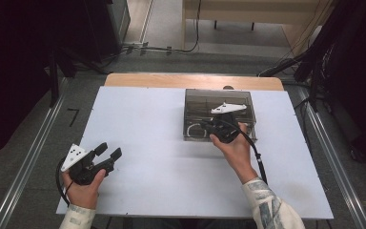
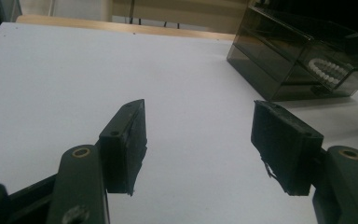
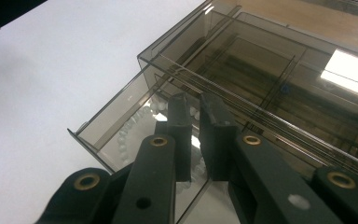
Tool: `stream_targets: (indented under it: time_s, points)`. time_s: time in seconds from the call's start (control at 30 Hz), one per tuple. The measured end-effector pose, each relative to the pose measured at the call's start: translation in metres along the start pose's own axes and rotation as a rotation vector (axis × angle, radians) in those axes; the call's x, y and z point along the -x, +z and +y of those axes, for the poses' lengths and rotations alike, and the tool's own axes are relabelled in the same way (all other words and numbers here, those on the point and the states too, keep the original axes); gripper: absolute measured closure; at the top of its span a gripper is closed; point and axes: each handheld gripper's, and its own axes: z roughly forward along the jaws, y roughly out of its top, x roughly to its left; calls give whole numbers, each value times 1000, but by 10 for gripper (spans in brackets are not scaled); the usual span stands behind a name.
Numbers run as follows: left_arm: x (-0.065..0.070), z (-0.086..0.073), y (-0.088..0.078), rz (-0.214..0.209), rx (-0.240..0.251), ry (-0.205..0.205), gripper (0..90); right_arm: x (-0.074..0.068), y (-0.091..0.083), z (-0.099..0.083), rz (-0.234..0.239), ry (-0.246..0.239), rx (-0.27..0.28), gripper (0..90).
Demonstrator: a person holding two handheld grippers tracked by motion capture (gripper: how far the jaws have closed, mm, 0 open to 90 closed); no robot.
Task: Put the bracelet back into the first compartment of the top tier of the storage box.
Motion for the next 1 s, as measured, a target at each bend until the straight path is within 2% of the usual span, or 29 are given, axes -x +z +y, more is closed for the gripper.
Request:
stream_targets:
  time_s: [0.43, 1.0]
  points:
    - [0, 0, 0, 2, -1, -2, 363, 0, -3, -2, 6, 2, 5, 755]
    - [0, -1, 1, 8, -3, -1, 348, -2, -15, -5, 32, -4, 33, 630]
